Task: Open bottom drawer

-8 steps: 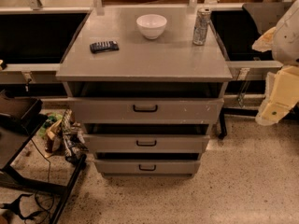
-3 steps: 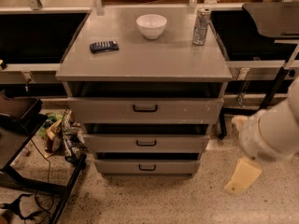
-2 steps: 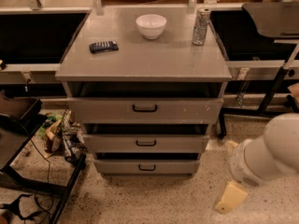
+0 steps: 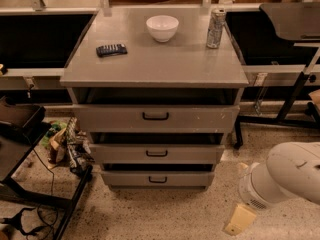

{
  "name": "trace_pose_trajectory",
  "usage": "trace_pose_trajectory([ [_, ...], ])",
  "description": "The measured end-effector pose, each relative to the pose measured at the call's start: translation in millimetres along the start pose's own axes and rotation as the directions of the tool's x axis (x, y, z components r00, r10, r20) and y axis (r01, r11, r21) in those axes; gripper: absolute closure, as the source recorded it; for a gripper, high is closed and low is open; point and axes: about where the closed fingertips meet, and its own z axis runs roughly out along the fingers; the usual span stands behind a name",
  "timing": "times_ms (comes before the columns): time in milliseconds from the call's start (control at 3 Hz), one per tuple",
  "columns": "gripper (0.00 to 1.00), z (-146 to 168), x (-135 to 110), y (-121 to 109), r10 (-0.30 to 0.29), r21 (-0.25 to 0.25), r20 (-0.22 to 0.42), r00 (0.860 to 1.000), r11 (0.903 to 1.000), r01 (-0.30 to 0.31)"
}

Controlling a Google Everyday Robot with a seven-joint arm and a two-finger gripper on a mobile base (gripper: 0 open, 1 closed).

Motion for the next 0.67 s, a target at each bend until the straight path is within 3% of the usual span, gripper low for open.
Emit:
trace_pose_trajectory([
  [333,0.00,22.5,-0.5,-3.1,-0.002,-0.022,-0.010,1.000,0.9998,0.002],
  [667,0.00,68.3,11.2,-10.3,0.014,-0.045,-0.019,1.000,0.9989,-0.015],
])
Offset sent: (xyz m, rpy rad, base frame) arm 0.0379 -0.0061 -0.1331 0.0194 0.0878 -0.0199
